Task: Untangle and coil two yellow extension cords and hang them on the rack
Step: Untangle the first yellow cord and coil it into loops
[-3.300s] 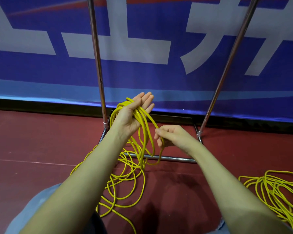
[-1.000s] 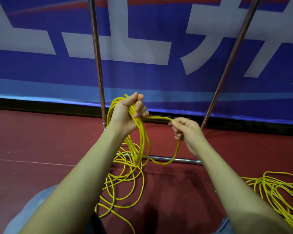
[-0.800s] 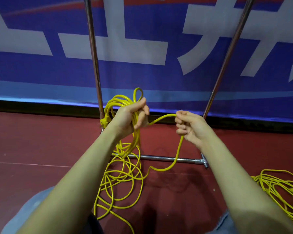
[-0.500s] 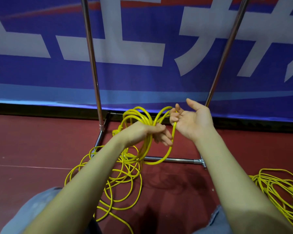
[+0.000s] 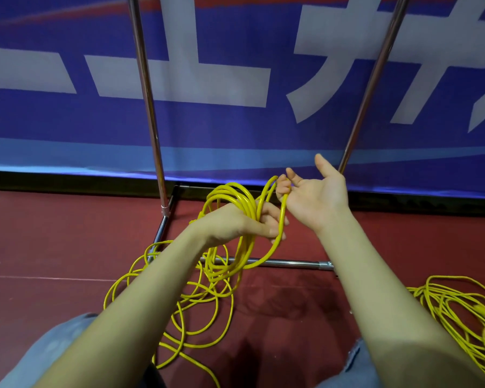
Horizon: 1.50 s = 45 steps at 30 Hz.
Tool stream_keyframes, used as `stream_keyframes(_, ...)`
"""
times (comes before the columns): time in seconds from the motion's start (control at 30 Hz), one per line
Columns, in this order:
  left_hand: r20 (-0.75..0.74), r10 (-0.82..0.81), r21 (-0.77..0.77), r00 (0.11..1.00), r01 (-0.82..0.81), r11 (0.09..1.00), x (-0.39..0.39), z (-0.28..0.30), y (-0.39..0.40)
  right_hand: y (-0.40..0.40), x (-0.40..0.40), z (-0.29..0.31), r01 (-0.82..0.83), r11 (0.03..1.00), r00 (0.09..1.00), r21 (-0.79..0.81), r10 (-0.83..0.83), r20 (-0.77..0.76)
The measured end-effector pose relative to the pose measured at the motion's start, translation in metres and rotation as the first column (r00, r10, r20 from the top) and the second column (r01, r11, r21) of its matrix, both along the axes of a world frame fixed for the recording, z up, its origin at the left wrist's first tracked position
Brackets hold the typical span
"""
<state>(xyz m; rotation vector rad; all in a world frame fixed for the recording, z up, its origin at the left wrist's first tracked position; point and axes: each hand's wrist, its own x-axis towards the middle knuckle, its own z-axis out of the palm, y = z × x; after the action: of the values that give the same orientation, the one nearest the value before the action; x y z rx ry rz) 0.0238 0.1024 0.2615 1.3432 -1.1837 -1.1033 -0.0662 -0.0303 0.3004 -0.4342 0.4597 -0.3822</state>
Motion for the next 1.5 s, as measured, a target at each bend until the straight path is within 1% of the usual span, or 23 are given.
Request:
stream_keyframes(0.1, -0.152, 0.072, -0.061, 0.986, -0.082, 0.995, -0.001, -0.004, -0.003, 0.001, 0.002, -0.003, -0.017, 0.993, 0.998, -0.115, 0.01, -0.056)
stream_keyframes(0.17, -0.282, 0.166, -0.087, 0.945, -0.198, 0.976, 0.002, -0.003, -0.005, 0.0, 0.002, -0.006, -0.05, 0.972, 0.992, -0.231, 0.022, -0.123)
stream_keyframes(0.23, -0.402, 0.282, -0.107, 0.871, -0.351, 0.93, 0.006, -0.002, -0.007, -0.004, -0.002, -0.009, -0.101, 0.941, 0.981, -0.323, 0.041, -0.188)
stream_keyframes(0.3, -0.496, 0.403, -0.098, 0.769, -0.511, 0.854, 0.011, -0.001, -0.008, -0.004, -0.006, -0.014, -0.223, 0.875, 0.951, -0.429, 0.1, -0.291)
stream_keyframes(0.37, -0.549, 0.505, -0.058, 0.666, -0.633, 0.772, 0.015, 0.0, -0.009, 0.001, -0.009, -0.022, -0.37, 0.769, 0.905, -0.52, 0.172, -0.39)
stream_keyframes(0.43, -0.581, 0.554, -0.031, 0.596, -0.697, 0.717, 0.019, 0.0, -0.008, 0.009, -0.008, -0.029, -0.469, 0.663, 0.869, -0.583, 0.229, -0.438)
stream_keyframes(0.53, -0.608, 0.585, -0.002, 0.537, -0.738, 0.675, 0.02, -0.001, -0.008, 0.021, -0.003, -0.037, -0.506, 0.542, 0.859, -0.671, 0.247, -0.449)
stream_keyframes(0.6, -0.624, 0.592, 0.01, 0.511, -0.752, 0.659, 0.02, -0.001, -0.007, 0.025, 0.0, -0.037, -0.474, 0.533, 0.878, -0.701, 0.223, -0.424)
stream_keyframes(0.67, -0.643, 0.593, 0.038, 0.485, -0.753, 0.657, 0.021, 0.0, -0.005, 0.024, 0.002, -0.033, -0.432, 0.583, 0.9, -0.688, 0.231, -0.37)
stream_keyframes(0.73, -0.597, 0.623, 0.089, 0.505, -0.73, 0.677, 0.023, 0.001, -0.001, 0.021, 0.0, -0.024, -0.378, 0.649, 0.925, -0.66, 0.231, -0.302)
stream_keyframes(0.77, -0.542, 0.636, 0.114, 0.55, -0.701, 0.704, 0.025, 0.001, 0.002, 0.019, -0.002, -0.019, -0.33, 0.687, 0.943, -0.648, 0.211, -0.256)
stream_keyframes(0.8, -0.475, 0.628, 0.134, 0.617, -0.654, 0.744, 0.026, 0.001, 0.005, 0.015, -0.004, -0.015, -0.273, 0.724, 0.961, -0.634, 0.18, -0.209)
stream_keyframes(0.83, -0.4, 0.593, 0.144, 0.699, -0.591, 0.794, 0.026, 0.001, 0.008, 0.012, -0.006, -0.011, -0.22, 0.752, 0.975, -0.621, 0.146, -0.168)
stream_keyframes(0.9, -0.281, 0.46, 0.149, 0.842, -0.436, 0.888, 0.024, 0.001, 0.012, 0.007, -0.009, -0.006, -0.133, 0.788, 0.991, -0.602, 0.084, -0.108)
stream_keyframes(0.97, -0.23, 0.323, 0.128, 0.918, -0.301, 0.945, 0.02, 0.003, 0.013, 0.002, -0.01, -0.004, -0.063, 0.821, 0.997, -0.568, 0.029, -0.068)
stream_keyframes(1.03, -0.156, 0.225, 0.104, 0.962, -0.211, 0.972, 0.016, 0.001, 0.012, -0.002, -0.012, -0.002, -0.023, 0.839, 0.999, -0.544, -0.002, -0.044)
stream_keyframes(1.1, -0.071, 0.138, 0.101, 0.988, -0.131, 0.986, 0.012, -0.002, 0.012, -0.005, -0.013, 0.001, 0.005, 0.847, 1.0, -0.532, -0.021, -0.023)
stream_keyframes(1.13, -0.061, 0.093, 0.101, 0.994, -0.086, 0.991, 0.01, -0.004, 0.012, -0.006, -0.013, 0.001, 0.021, 0.849, 0.999, -0.528, -0.034, -0.014)
stream_keyframes(1.2, -0.102, -0.003, 0.087, 0.995, 0.012, 0.996, 0.005, -0.007, 0.011, -0.007, -0.013, 0.001, 0.054, 0.85, 0.998, -0.523, -0.069, -0.009)
stream_keyframes(1.27, -0.168, -0.061, 0.056, 0.984, 0.072, 0.996, 0.001, -0.008, 0.009, -0.008, -0.013, -0.001, 0.081, 0.853, 0.995, -0.515, -0.098, -0.006)
stream_keyframes(1.33, -0.213, -0.061, 0.029, 0.975, 0.069, 0.997, -0.003, -0.008, 0.006, -0.01, -0.014, -0.004, 0.084, 0.855, 0.994, -0.512, -0.106, -0.013)
stream_keyframes(1.4, -0.294, -0.021, 0.012, 0.956, 0.025, 1.0, -0.007, -0.009, 0.003, -0.012, -0.016, -0.007, 0.06, 0.852, 0.995, -0.521, -0.093, -0.039)
stream_keyframes(1.5, -0.438, 0.094, -0.033, 0.894, -0.121, 0.992, -0.011, -0.006, -0.001, -0.015, -0.019, -0.014, 0.009, 0.831, 0.991, -0.557, -0.081, -0.105)
